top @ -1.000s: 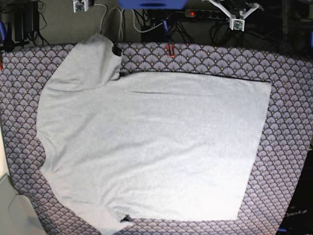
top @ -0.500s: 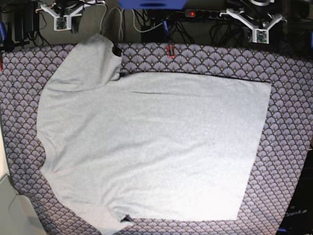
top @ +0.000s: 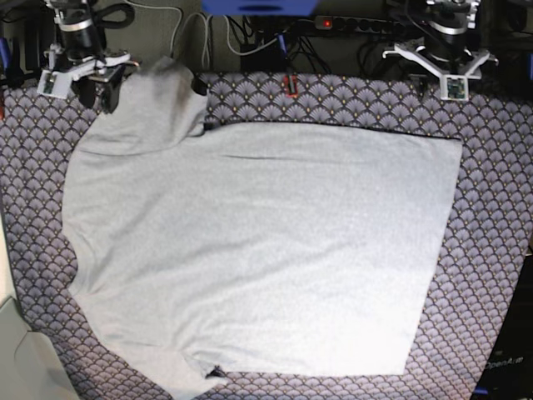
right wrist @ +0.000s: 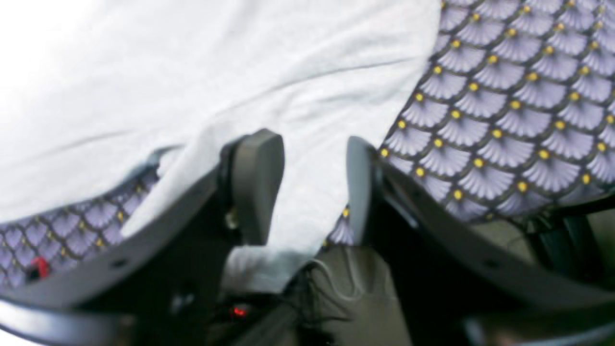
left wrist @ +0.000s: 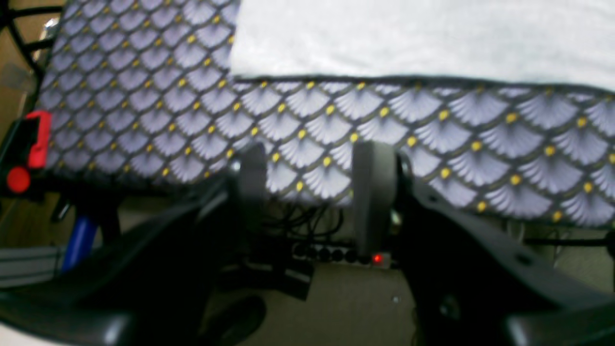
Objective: Fold the T-shirt properly
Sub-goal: 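Lower both grippers to the shirt's shoulder edge near the collar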
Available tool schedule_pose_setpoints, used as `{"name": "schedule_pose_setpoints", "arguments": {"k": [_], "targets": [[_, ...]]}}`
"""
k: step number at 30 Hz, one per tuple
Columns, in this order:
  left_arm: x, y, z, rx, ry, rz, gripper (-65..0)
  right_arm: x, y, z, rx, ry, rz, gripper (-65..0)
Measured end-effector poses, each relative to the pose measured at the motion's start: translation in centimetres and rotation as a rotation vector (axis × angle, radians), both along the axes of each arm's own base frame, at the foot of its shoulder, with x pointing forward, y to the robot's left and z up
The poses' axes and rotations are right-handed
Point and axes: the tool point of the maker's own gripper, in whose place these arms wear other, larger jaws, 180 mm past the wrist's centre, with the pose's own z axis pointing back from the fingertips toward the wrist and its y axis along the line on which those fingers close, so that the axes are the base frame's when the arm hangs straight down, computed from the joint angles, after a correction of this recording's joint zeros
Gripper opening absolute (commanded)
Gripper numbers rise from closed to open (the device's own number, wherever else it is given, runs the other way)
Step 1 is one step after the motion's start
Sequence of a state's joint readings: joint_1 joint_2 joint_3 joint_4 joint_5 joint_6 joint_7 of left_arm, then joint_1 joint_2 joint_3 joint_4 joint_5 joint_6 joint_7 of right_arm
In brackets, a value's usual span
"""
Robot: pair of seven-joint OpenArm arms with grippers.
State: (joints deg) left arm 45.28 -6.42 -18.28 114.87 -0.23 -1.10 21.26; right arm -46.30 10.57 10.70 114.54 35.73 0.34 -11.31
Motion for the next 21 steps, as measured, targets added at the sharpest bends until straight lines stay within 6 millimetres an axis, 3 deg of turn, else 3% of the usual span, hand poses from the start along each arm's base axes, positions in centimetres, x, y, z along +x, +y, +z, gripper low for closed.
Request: {"name": "schedule_pose_setpoints", "arguments": {"k": [6,9,13,17,21], "targets": [[1.0,0.2,-0.1,-0.004,0.014,0.017,-36.1,2.8,1.4,-0.7,0.243,0.078,0.067,-35.4],[2.2,0.2,0.0,-0.016,0.016,0.032,-36.3,3.5,0.6,-1.9,0.297,0.114,0.04,-35.4],[2.6,0.3,0.0,-0.016,0.021,0.039,-36.2,3.6,-0.8,-3.8,0.315,0.149,-0.013,-35.4],[3.4,0.4,0.4,-0.017,0.0,0.04,-36.2,2.5,-1.5,-5.9,0.32,0.208,-0.044,-35.4],[3.6,0.4,0.5,-0.014,-0.005,0.038,-36.2,2.4,-2.0,-6.8,0.325,0.224,-0.065,-35.5]]}}
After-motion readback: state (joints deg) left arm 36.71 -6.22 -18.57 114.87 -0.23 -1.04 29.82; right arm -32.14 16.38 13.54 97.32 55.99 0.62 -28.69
